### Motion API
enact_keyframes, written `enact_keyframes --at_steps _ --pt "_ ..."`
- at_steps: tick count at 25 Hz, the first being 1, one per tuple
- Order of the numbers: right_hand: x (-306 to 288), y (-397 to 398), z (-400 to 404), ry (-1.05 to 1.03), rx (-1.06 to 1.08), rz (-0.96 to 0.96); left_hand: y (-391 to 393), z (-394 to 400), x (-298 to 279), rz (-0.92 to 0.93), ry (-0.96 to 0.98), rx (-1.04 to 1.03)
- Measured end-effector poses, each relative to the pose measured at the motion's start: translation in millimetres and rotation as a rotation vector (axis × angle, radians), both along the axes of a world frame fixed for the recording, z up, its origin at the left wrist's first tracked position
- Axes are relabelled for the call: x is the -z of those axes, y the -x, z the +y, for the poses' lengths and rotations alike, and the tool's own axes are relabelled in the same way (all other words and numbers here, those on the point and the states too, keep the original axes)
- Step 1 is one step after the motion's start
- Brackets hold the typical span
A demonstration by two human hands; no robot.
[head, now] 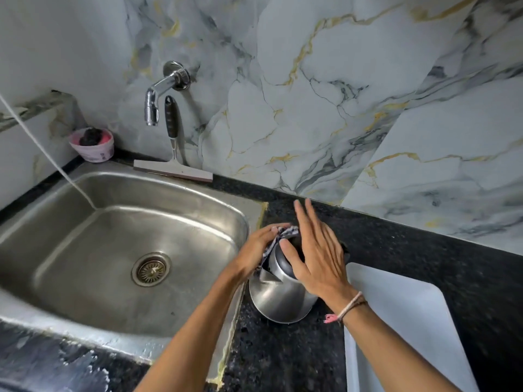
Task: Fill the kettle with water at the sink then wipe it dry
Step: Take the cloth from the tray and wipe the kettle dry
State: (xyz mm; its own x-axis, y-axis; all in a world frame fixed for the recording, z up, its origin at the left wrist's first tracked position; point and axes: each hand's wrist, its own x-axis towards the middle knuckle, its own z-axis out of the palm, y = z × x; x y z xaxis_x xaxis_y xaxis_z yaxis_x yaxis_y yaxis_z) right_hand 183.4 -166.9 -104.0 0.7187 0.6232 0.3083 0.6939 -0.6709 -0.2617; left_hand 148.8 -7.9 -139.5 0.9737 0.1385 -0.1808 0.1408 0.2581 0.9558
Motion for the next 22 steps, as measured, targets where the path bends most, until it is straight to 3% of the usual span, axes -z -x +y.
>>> enact_keyframes --at_steps 3,5,11,13,17,19,22 --pt "-0.8 -0.5 1.3 0.05 0.063 -0.021 -12.1 3.8 14.8 0.129 0.139 0.124" --pt "-2.2 0.7 3.2 0.091 0.095 -0.003 -5.8 6.5 30.0 0.134 0.19 0.064" --pt "-2.7 2.9 3.2 0.098 0.131 0.052 46.0 -30.8 57.6 -0.191 0.155 -0.342" --pt "-2.3 4.1 6.2 0.102 0.159 0.066 32.5 -17.0 44.0 -0.195 0.105 -0.236" --pt "-1.8 6.6 15.2 0.071 0.24 0.097 2.3 12.9 22.6 0.029 0.002 0.031" --pt "-1.6 8.2 16.2 0.069 0.264 0.106 12.8 9.0 32.8 0.082 0.049 -0.057" --pt "-3.0 9.7 19.2 0.08 0.306 0.116 47.7 -13.7 47.5 0.052 0.027 -0.358"
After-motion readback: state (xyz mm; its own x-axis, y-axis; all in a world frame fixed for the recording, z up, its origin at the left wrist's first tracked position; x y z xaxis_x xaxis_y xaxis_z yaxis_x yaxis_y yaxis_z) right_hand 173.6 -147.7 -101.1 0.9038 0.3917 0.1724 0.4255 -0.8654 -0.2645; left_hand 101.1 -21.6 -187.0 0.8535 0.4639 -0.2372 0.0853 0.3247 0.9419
